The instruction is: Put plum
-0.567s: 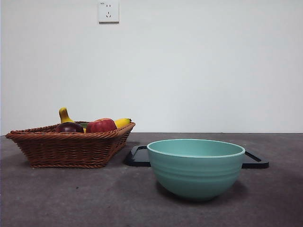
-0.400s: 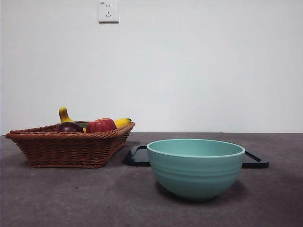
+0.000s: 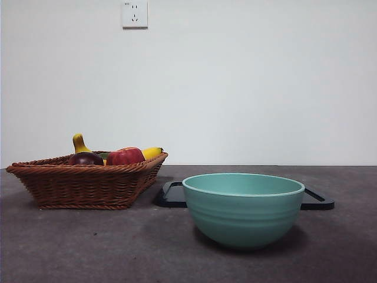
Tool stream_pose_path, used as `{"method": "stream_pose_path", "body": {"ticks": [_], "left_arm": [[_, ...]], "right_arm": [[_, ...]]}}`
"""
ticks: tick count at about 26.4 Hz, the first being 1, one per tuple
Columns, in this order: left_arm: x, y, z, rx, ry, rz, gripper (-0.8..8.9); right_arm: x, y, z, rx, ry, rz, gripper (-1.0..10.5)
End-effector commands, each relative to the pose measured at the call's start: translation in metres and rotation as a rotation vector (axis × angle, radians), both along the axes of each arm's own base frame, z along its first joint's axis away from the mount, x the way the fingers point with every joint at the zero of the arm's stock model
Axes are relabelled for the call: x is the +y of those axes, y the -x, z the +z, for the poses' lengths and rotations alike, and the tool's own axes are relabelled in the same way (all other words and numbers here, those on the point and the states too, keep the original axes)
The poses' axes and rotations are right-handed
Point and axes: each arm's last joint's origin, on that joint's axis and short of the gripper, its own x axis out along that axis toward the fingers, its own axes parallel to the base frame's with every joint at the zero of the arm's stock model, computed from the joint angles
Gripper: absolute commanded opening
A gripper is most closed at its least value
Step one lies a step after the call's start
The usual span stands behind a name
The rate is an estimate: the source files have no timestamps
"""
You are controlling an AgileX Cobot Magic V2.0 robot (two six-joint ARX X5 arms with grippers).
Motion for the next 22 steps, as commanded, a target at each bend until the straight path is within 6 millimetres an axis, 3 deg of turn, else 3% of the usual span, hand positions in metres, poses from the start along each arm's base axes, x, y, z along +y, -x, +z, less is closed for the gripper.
{"method": "stream_pose_path", "body": {"ticks": [1,11,16,22], "left_arm": [[-0.002,0.003,0.026,-0.013,-0.023,-0.062,0.15],[-0.009,-0.007,0.081,0.155,-0.104,-0.354,0.15],[-0.011,-0.013,0.092,0.216,-0.118,-0.48,0.15],[-0.014,-0.012,0.092,0.284,-0.139,-0.543,0.15]], "right_arm": [[0.001,0.003,0.024,0.023,0.056,0.038,0.1],[0.007,-0.001,0.081,0.259,0.177,0.301,0.1],[0.01,-0.005,0.102,0.334,0.201,0.406,0.1],[0.017,-0.004,0.108,0.441,0.204,0.541,0.1]]}}
